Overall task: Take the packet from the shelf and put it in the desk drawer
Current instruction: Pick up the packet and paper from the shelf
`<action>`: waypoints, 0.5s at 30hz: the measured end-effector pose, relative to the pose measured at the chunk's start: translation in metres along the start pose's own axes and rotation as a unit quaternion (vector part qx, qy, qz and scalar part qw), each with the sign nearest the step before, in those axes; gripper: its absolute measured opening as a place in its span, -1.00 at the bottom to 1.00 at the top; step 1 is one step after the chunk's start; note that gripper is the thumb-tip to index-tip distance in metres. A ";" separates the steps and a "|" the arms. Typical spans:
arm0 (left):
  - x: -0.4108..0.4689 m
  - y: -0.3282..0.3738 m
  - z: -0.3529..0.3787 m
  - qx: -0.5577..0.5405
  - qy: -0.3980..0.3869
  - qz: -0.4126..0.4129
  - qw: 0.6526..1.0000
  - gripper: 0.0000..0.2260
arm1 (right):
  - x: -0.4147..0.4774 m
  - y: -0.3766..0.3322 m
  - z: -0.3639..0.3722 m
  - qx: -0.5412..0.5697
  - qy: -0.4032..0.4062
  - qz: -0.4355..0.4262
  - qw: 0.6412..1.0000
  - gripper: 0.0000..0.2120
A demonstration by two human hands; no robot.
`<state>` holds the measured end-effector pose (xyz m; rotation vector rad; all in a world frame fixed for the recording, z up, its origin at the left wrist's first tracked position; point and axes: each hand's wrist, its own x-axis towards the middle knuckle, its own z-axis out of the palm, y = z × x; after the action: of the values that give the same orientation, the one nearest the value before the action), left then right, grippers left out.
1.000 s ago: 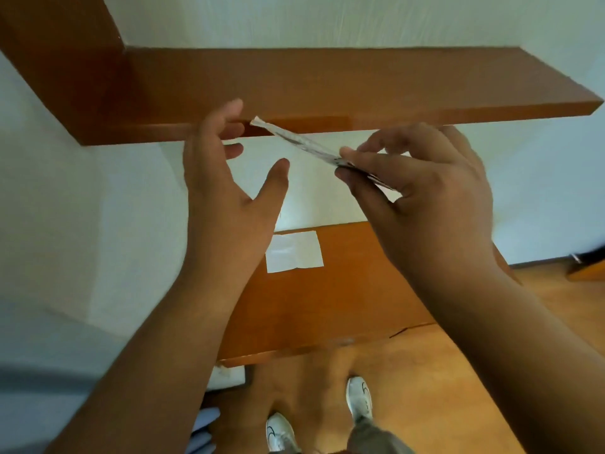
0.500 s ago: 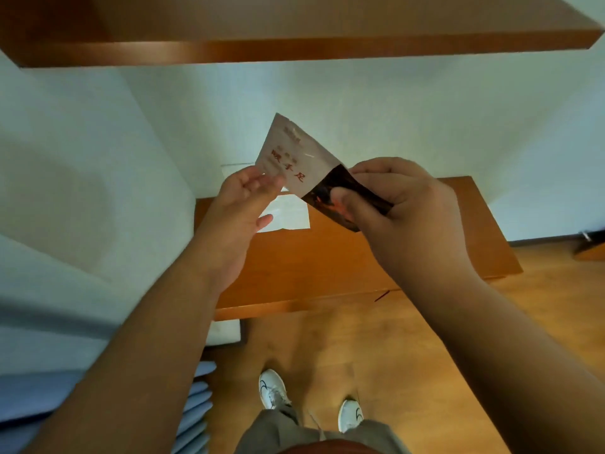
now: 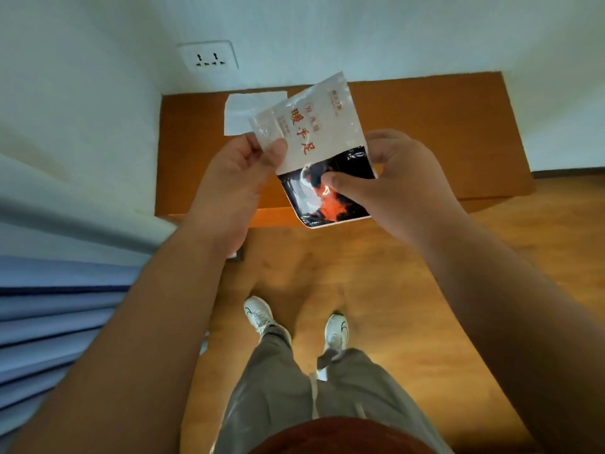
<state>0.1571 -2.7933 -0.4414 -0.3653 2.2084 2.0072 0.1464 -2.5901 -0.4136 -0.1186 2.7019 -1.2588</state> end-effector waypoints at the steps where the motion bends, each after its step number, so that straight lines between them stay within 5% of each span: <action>1: 0.000 -0.004 0.004 -0.010 0.007 -0.003 1.000 -0.75 | 0.001 0.006 0.003 -0.001 -0.006 0.004 1.000 -0.74; 15: 0.062 -0.151 -0.002 -0.057 0.176 -0.262 0.947 -0.86 | 0.025 0.077 0.081 -0.071 0.049 0.065 0.994 -0.84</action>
<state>0.1378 -2.8135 -0.6022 -1.2616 1.8782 1.8714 0.1362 -2.6052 -0.5268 0.1044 2.8290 -1.0622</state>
